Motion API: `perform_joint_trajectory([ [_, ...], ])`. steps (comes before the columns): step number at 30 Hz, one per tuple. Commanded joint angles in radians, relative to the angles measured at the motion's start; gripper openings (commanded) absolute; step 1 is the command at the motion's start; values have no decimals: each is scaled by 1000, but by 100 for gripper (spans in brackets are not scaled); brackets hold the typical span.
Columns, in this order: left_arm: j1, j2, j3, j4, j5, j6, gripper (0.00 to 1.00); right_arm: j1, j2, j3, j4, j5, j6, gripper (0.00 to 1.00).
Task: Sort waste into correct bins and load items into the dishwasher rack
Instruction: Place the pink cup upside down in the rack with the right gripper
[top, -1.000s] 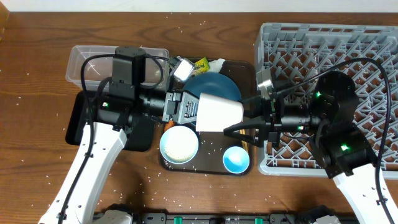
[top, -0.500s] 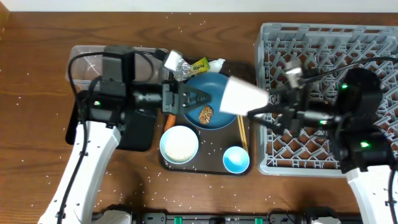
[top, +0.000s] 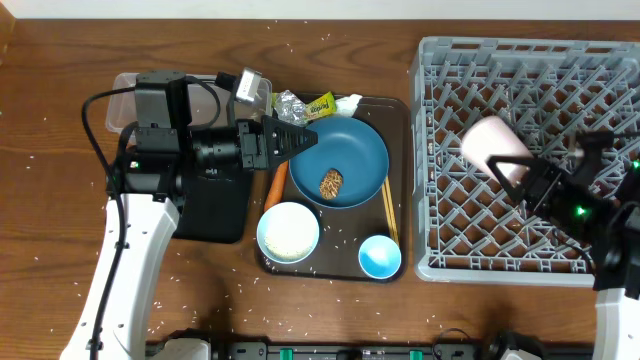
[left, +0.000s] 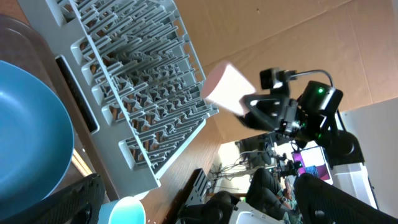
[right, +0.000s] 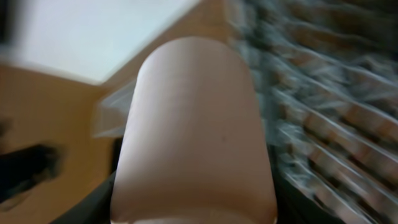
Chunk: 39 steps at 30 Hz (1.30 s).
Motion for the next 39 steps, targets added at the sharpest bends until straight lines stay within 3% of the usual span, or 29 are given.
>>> perform_joint_trajectory([
  [1, 4, -1, 8, 5, -5, -8, 98, -29, -10, 66, -106, 337, -39, 24],
  [5, 4, -1, 8, 5, -12, -5, 98, -41, -6, 130, -297, 584, -57, 27],
  [11, 4, 0, 8, 5, -32, 3, 98, -41, 46, 145, -421, 816, -53, 29],
  [27, 4, 0, 8, -7, -34, 2, 98, -40, 455, 145, -469, 743, -126, 35],
  [28, 4, 0, 8, -7, -34, 2, 98, -41, 475, 145, -471, 747, -126, 40],
  [30, 4, 0, 8, -7, -34, 2, 98, -41, 497, 145, -457, 748, -125, 63],
  [33, 4, 0, 8, -6, -34, 2, 98, -41, 499, 146, -401, 747, -114, 81],
  [37, 4, 0, 8, -6, -26, -9, 98, -37, 460, 163, -350, 736, -111, 84],
  [39, 4, 0, 8, -7, -19, -69, 98, -36, 415, 185, -349, 736, -115, 85],
])
